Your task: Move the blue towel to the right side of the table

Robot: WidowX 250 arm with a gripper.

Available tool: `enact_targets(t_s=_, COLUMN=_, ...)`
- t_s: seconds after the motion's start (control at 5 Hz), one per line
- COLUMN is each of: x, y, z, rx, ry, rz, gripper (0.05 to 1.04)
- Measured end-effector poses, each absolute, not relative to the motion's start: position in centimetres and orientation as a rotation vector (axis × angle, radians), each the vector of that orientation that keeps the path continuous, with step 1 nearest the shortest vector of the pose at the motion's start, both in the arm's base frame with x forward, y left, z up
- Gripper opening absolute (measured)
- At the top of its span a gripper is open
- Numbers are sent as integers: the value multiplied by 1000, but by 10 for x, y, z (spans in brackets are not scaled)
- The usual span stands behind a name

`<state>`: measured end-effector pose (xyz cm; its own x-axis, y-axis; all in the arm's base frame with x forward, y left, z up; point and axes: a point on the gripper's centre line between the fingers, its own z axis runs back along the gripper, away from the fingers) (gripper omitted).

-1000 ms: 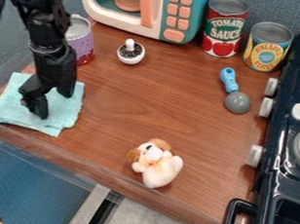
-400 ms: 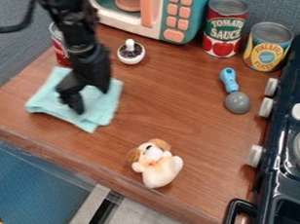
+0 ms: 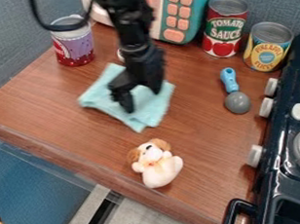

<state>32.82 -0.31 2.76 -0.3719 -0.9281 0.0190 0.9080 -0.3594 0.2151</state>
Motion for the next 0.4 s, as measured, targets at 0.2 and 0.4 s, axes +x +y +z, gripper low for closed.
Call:
enact_targets(t_s=0.2, x=340, y=-47, z=30, rx=108, ry=-249, rz=-2068, gripper=1000)
enact_targets(t_s=0.4, x=335, y=-87, z=32, rx=115, ry=-234, rz=-2186, gripper=999)
